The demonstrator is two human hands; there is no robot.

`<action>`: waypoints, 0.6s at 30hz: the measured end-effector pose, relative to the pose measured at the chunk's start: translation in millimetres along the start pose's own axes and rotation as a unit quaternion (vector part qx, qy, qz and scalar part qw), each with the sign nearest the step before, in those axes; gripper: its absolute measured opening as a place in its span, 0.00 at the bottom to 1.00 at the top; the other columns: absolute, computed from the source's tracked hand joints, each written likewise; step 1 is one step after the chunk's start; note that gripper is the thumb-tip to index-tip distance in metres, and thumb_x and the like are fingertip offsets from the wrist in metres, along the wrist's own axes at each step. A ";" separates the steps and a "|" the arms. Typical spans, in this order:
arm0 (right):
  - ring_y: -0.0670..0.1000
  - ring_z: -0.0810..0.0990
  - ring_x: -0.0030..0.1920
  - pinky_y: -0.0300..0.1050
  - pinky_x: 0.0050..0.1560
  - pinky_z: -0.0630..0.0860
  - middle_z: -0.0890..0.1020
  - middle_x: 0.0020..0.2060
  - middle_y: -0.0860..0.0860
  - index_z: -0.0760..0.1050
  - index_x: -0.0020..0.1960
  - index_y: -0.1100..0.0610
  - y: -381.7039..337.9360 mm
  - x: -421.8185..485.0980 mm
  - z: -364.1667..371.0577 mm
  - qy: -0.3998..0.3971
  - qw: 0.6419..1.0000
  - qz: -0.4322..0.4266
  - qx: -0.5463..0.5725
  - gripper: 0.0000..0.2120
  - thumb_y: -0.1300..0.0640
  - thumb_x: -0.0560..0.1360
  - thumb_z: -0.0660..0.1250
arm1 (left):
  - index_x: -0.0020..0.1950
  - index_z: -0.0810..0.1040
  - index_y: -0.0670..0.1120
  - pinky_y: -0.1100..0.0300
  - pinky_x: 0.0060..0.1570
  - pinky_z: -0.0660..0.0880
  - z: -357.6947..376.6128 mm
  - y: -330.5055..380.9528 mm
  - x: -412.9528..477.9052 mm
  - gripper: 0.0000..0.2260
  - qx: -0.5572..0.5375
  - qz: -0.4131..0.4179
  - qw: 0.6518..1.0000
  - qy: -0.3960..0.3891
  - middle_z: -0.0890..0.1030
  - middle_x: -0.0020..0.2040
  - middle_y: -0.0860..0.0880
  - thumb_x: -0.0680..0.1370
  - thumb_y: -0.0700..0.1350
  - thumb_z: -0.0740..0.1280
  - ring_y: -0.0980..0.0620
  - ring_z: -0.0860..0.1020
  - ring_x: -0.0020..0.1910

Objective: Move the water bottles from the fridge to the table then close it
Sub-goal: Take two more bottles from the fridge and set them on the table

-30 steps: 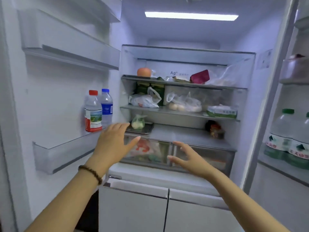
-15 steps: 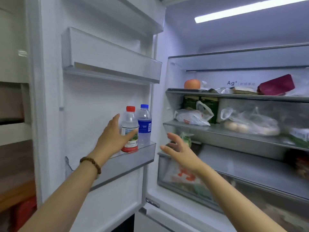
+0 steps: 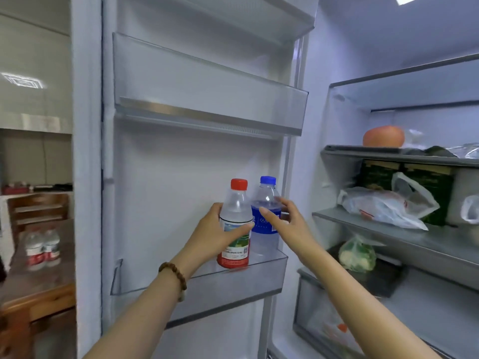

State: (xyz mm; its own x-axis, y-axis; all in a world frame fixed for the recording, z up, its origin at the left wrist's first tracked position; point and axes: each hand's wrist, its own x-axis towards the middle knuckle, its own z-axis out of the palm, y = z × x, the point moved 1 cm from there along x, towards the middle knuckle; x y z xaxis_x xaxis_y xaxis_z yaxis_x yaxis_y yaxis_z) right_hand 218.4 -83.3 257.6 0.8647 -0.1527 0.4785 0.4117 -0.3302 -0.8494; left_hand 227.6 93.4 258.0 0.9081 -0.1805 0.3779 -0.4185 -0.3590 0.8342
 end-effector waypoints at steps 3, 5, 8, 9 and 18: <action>0.41 0.76 0.50 0.30 0.37 0.76 0.75 0.57 0.48 0.67 0.61 0.49 6.8 10.3 -3.3 -0.018 1.000 -0.020 0.011 0.21 0.48 0.71 0.69 | 0.59 0.70 0.54 0.67 0.39 0.73 0.3 2.9 3.5 0.23 -0.005 -0.005 1.000 -0.002 0.77 0.52 0.55 0.68 0.55 0.73 0.61 0.76 0.44; 0.42 0.77 0.50 0.31 0.37 0.77 0.77 0.56 0.48 0.69 0.58 0.49 9.5 14.7 -6.1 -0.027 0.999 -0.036 0.011 0.20 0.47 0.70 0.71 | 0.59 0.70 0.55 0.69 0.37 0.72 1.3 3.6 3.7 0.21 0.003 -0.004 1.000 0.006 0.77 0.50 0.58 0.69 0.55 0.73 0.63 0.76 0.43; 0.42 0.77 0.49 0.31 0.37 0.77 0.77 0.52 0.44 0.67 0.60 0.50 13.1 17.0 -7.9 -0.044 0.997 -0.048 0.036 0.24 0.48 0.68 0.72 | 0.59 0.70 0.56 0.70 0.38 0.72 4.8 6.5 0.3 0.21 0.017 -0.001 0.999 0.037 0.76 0.50 0.59 0.69 0.55 0.72 0.63 0.76 0.44; 0.42 0.77 0.49 0.31 0.36 0.77 0.76 0.51 0.42 0.65 0.61 0.50 13.2 16.4 -6.3 -0.056 0.996 -0.048 0.056 0.25 0.48 0.68 0.72 | 0.59 0.70 0.56 0.70 0.39 0.72 5.8 7.0 -1.6 0.21 0.018 0.000 0.999 0.050 0.76 0.50 0.59 0.69 0.56 0.71 0.64 0.76 0.44; 0.40 0.77 0.54 0.29 0.41 0.77 0.76 0.53 0.39 0.68 0.61 0.47 7.9 7.7 14.6 -0.064 0.973 -0.126 0.181 0.28 0.46 0.64 0.70 | 0.60 0.69 0.55 0.71 0.45 0.72 -2.5 39.1 -27.1 0.21 0.027 0.055 0.974 0.219 0.75 0.51 0.61 0.70 0.51 0.71 0.60 0.76 0.47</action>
State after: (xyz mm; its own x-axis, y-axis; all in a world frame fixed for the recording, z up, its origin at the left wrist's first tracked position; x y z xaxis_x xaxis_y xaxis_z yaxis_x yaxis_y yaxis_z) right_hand 232.5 -73.5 251.3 0.7425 0.0148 0.6696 0.6695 0.0108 -0.7427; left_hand 186.6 86.6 281.3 0.7724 0.1827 0.6084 -0.5032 -0.4084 0.7615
